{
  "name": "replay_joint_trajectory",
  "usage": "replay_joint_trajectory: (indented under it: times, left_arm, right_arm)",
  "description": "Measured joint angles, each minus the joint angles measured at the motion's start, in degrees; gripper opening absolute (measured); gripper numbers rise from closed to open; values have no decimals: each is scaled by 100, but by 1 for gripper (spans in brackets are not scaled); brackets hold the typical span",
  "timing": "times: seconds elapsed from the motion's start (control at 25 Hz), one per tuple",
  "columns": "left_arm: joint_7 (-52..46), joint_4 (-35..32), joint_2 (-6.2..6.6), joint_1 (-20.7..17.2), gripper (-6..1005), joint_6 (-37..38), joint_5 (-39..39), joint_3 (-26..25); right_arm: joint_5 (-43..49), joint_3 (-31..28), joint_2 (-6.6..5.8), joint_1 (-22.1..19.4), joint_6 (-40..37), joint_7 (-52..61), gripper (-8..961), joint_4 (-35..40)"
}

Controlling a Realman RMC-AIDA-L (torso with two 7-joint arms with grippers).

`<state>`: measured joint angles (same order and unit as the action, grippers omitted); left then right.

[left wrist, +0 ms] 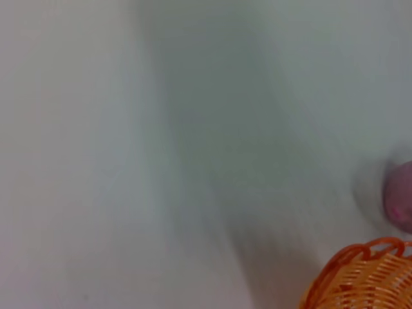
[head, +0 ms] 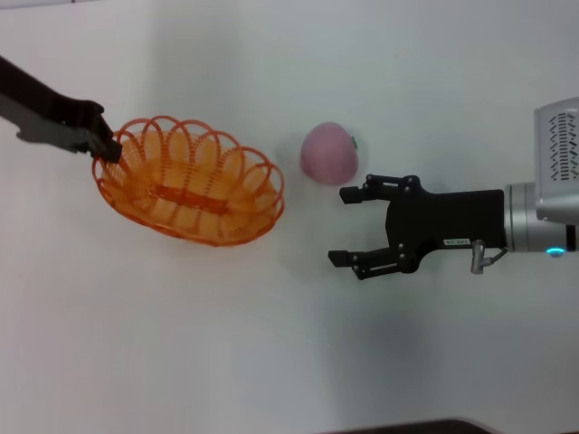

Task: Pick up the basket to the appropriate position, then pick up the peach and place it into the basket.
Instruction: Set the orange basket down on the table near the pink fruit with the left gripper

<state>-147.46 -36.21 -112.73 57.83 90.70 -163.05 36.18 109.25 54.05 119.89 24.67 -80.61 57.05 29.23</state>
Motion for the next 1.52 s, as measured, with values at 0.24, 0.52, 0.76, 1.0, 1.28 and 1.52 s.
replay_joint_trajectory:
  times: [0.24, 0.52, 0.76, 1.0, 1.28, 1.52]
  left_arm:
    - [-285, -257, -182, -483, 53, 237, 397, -553]
    - [-507, -951, -731, -1107, 53, 389, 839, -548]
    - [-516, -1220, -1001, -1313, 53, 407, 919, -525]
    - [-501, -1342, -1102, -1473, 53, 377, 1022, -479]
    - [-467, -1308, -1115, -1615, 54, 257, 1070, -279]
    - [-460, -1306, -1119, -1744, 54, 206, 1264, -23]
  right_arm:
    - [0, 0, 0, 2, -1, -1, 925, -47]
    - [0, 0, -12, -59, -28, -5, 925, -100]
    - [0, 0, -28, -125, -97, -66, 925, -71]
    - [0, -41, -53, -257, -175, -72, 925, 85]
    - [0, -222, -133, -441, -397, -66, 925, 334]
    - [19, -368, -249, -496, -574, -62, 925, 346]
